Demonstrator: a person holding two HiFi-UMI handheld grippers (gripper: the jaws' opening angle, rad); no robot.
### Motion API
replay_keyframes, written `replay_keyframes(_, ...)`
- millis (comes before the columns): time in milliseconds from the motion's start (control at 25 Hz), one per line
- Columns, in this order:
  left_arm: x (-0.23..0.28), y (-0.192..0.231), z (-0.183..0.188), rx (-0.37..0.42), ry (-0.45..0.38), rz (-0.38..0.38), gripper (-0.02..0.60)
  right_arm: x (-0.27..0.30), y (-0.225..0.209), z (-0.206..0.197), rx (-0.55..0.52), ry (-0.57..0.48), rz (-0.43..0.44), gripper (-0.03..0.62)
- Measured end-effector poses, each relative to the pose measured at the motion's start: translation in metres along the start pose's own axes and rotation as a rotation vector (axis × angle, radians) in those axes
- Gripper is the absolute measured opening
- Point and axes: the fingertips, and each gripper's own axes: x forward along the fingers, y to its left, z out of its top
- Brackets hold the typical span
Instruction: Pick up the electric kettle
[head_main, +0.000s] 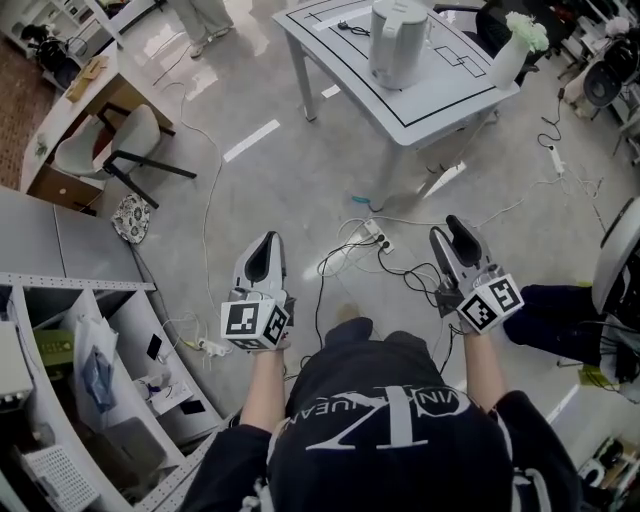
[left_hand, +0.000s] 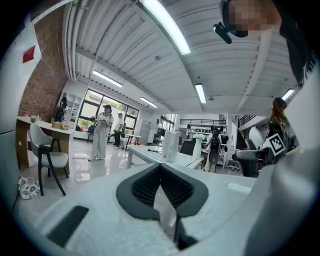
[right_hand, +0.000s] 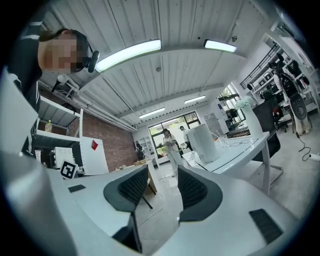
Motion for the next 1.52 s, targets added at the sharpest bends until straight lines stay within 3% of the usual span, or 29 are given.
replay_keyframes(440,0.007,0.042,-0.008,-0.062,0.003,0.054,0.005,0.036,-0.003,-0.006,0.011,0.035,0.003,0.172)
replay_keyframes(760,0.036,0.065,-0.005,-0.05,0.023,0.072,0.005,0.076,-0.026,-0.003,0.031,0.03,0.009,0.172)
replay_keyframes(920,0.077,0.081,0.012,-0.043,0.007,0.08,0.005,0.106,-0.05,0.007,0.028,0.015,0.009,0.172)
replay_keyframes(1240,0.192,0.059,0.045,-0.029,-0.017,-0.036,0.005,0.155,-0.113,0.038,0.022,-0.019,-0.02,0.172)
replay_keyframes(1520,0.256,0.046,0.055,-0.022,0.001,-0.081,0.003,0.184,-0.154,0.056,0.025,-0.008,-0.023,0.172)
